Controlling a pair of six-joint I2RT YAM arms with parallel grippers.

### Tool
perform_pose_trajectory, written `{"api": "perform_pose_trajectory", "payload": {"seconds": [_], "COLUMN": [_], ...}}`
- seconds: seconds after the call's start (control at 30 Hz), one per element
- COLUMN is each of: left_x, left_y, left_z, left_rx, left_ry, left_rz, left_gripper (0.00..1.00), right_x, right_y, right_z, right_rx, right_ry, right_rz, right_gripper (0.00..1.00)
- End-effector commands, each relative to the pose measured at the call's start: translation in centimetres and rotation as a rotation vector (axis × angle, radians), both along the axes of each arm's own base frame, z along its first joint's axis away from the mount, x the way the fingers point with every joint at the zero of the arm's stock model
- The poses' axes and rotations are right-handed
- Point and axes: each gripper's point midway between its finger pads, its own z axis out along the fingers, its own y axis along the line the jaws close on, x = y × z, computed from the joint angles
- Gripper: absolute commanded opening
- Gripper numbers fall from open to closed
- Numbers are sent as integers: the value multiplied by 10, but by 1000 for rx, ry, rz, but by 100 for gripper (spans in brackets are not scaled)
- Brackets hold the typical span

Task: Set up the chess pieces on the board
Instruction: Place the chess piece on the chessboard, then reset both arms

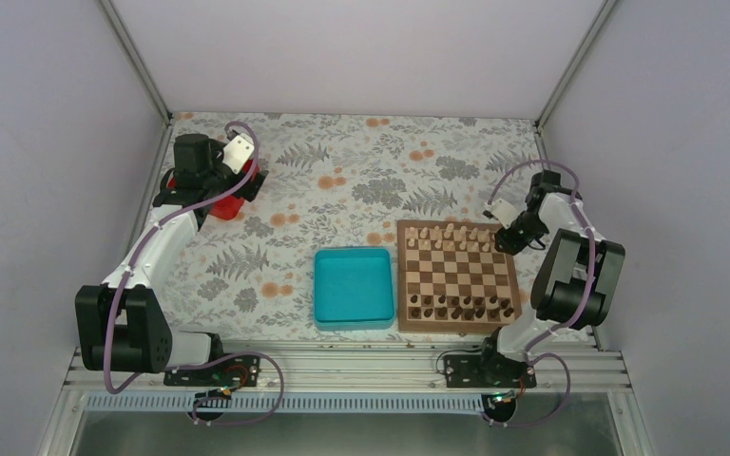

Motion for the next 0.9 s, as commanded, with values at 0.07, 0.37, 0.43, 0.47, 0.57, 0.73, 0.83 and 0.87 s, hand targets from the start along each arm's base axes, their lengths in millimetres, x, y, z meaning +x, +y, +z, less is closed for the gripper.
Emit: {"api": "perform_pose_trajectory", "payload": {"seconds": [0.07, 0.37, 0.43, 0.47, 0.57, 0.73, 0.83, 0.87], "left_x": [-4, -2, -3, -3, -5, -4, -2, -2], "left_y": [-3, -6, -6, -6, -5, -4, -3, -3], "left_z": [1, 2, 3, 4, 7, 8, 8, 8], "left_rx": [-4, -14, -14, -14, -12, -10, -9, -10], "left_ry": [-3, 1, -2, -6, -15, -19, -20, -19], "left_rz": [-23, -39, -38, -38, -34, -28, -19, -16], "left_gripper": [100, 100, 100, 100, 100, 100, 100, 100], "right_x": [-9, -7, -5, -4, 0, -1, -5, -9], "right_y": [-4, 62, 101, 115, 149, 188, 213, 222], "right_z": [28, 110, 117, 118, 113, 87, 77, 74], "right_rx": [-14, -54, -28, -19, -9, 1, 21, 27], "right_ry": [-12, -135, -146, -147, -134, -73, -60, -53], "right_rz": [-28, 93, 191, 224, 306, 402, 455, 475], "right_gripper": [30, 41, 42, 43, 43, 43, 45, 47]}}
